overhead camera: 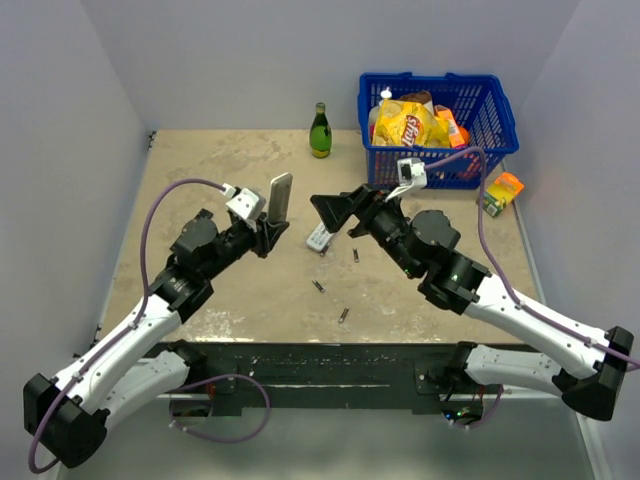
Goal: Load the batteries into the remote control
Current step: Adjust the remote control, then remove the battery cover from the remote control.
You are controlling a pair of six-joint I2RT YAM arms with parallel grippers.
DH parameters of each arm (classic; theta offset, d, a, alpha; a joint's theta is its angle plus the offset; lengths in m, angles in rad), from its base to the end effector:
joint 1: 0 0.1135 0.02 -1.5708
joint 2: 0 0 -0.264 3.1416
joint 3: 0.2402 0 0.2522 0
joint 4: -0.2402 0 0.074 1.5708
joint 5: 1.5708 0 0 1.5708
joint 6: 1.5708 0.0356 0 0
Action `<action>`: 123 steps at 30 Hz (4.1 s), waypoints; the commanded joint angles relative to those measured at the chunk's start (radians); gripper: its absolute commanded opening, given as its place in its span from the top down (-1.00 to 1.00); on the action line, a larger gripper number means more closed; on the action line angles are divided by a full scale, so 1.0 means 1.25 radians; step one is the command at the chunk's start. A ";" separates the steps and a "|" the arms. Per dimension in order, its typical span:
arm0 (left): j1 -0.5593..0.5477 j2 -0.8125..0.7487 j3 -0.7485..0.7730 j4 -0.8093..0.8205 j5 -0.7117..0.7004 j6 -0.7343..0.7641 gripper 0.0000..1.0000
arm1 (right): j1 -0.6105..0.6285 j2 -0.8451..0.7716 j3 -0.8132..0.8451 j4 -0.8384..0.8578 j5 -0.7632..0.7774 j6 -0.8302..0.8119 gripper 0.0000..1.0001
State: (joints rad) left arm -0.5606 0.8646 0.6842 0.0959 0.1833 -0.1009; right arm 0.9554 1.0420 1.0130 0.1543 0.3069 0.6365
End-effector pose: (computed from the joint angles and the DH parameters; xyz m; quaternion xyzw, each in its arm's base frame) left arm 0.1736 -0.1166 0.3202 0.2274 0.6999 -0.2825 0.6154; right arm 0.1476 0.1902 0.4078 0.0094 0.6636 0.4589 0.5908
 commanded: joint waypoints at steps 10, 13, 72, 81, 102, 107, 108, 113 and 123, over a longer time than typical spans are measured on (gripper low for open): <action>0.004 -0.012 -0.021 0.088 -0.040 -0.019 1.00 | -0.006 0.120 -0.036 0.243 -0.007 0.222 -0.71; 0.004 -0.011 -0.021 0.091 -0.029 -0.019 1.00 | -0.016 0.147 -0.046 0.274 -0.004 0.261 -0.64; 0.004 0.013 -0.021 0.097 0.001 0.008 1.00 | -0.048 0.234 -0.058 0.380 -0.031 0.349 -0.24; 0.004 0.022 -0.020 0.096 0.007 0.006 1.00 | -0.049 0.225 -0.058 0.388 -0.033 0.355 -0.24; -0.014 0.020 -0.022 0.089 -0.015 0.049 1.00 | -0.051 0.259 -0.020 0.321 -0.054 0.377 -0.14; -0.033 0.020 -0.023 0.078 -0.069 0.077 1.00 | -0.051 0.260 0.000 0.231 -0.057 0.373 -0.08; -0.035 0.021 -0.025 0.075 -0.077 0.087 1.00 | -0.053 0.259 -0.005 0.224 -0.055 0.378 -0.06; -0.075 0.036 -0.028 0.068 -0.142 0.133 1.00 | -0.071 0.271 -0.019 0.193 -0.090 0.409 0.07; -0.133 0.084 -0.043 0.074 -0.225 0.125 1.00 | -0.102 0.267 -0.088 0.213 -0.178 0.433 0.09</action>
State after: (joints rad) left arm -0.6880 0.9680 0.6334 0.1341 -0.1467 0.0463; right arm 0.8303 1.4055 0.9310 0.4088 0.1120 1.1854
